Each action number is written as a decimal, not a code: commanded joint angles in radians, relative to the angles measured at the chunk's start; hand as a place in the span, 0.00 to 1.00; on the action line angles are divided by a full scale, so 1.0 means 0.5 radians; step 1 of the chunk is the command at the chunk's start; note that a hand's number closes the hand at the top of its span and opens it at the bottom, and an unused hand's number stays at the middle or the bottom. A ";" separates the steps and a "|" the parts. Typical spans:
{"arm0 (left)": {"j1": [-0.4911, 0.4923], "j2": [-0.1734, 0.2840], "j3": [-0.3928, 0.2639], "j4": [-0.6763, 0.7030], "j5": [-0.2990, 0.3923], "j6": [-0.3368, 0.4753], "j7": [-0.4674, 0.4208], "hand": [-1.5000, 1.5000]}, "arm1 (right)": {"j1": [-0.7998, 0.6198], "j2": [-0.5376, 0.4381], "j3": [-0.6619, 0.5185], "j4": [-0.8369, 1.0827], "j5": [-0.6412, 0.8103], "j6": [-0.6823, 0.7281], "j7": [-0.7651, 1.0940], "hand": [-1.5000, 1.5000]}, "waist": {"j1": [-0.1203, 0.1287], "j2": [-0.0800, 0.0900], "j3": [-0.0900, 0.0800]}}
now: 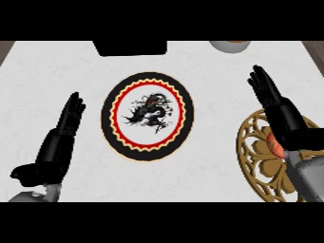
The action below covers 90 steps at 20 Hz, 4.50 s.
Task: Pick the squash from the placemat and place it in the plate
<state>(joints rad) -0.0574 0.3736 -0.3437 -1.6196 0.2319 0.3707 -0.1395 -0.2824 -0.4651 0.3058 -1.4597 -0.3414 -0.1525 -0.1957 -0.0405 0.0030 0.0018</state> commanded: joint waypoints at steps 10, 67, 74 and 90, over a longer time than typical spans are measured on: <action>0.291 0.435 0.225 0.308 -0.146 -0.098 -0.047 0.50 | 0.335 -0.220 -0.750 0.107 -0.860 0.697 -0.201 0.00 | 0.046 -0.010 -0.001; 0.370 0.151 0.509 0.188 -0.497 -0.341 0.034 0.50 | -0.122 -0.625 -0.174 1.103 1.387 1.709 -0.741 0.00 | 0.104 -0.005 -0.002; 0.247 0.163 0.598 0.321 -0.504 -0.462 0.008 0.50 | -0.388 -0.473 -0.145 1.515 1.510 1.658 -0.845 0.00 | 0.122 0.002 -0.001; 0.325 0.011 0.620 0.264 -0.639 -0.457 0.011 0.50 | -0.310 -0.380 -0.145 1.663 1.606 1.420 -1.163 1.00 | 0.108 -0.001 -0.002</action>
<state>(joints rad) 0.0812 0.3964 -0.0293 -1.4770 -0.0728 0.1420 -0.1308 -0.4340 -0.6559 0.2295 -0.6950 0.4404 0.5039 -0.6483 0.0093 -0.0039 -0.0069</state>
